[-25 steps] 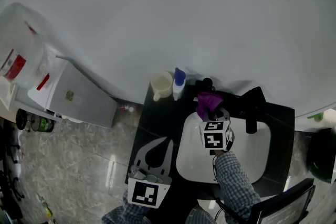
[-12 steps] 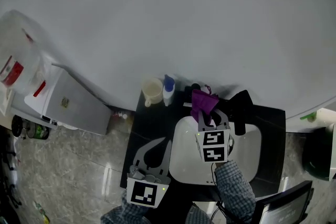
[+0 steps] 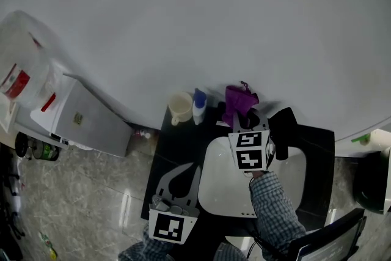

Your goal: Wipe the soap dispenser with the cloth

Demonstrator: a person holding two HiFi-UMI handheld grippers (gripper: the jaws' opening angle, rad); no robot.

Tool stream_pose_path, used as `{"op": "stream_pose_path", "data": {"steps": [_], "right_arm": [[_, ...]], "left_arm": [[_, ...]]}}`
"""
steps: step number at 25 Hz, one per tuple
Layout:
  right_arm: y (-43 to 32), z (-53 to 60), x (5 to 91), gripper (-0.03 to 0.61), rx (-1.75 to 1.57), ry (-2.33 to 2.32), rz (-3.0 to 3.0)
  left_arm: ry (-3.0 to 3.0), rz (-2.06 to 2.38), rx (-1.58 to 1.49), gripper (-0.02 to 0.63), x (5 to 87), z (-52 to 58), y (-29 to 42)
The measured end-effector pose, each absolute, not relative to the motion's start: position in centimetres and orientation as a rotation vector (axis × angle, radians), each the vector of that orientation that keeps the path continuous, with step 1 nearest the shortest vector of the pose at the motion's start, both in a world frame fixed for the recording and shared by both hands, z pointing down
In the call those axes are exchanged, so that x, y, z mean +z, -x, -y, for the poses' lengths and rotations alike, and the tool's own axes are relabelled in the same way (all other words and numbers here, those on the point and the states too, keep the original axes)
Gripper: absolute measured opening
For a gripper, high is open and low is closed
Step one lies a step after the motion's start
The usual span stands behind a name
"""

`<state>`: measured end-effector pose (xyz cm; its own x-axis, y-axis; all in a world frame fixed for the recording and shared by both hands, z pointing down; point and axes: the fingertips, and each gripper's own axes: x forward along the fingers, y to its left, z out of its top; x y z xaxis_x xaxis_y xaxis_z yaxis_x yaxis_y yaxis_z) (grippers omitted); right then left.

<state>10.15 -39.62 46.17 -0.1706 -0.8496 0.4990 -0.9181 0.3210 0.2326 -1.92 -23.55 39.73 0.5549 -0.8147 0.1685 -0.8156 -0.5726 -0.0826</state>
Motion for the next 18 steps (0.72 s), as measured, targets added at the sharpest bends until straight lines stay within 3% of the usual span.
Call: {"op": "stream_pose_path", "data": {"steps": [18], "right_arm": [[-13.5,37.5,57.4,0.08,0.379,-1.553,1.884]], "left_arm": [[-2.714,1.474,0.369,0.002,42.2,22.9,3.7]]}}
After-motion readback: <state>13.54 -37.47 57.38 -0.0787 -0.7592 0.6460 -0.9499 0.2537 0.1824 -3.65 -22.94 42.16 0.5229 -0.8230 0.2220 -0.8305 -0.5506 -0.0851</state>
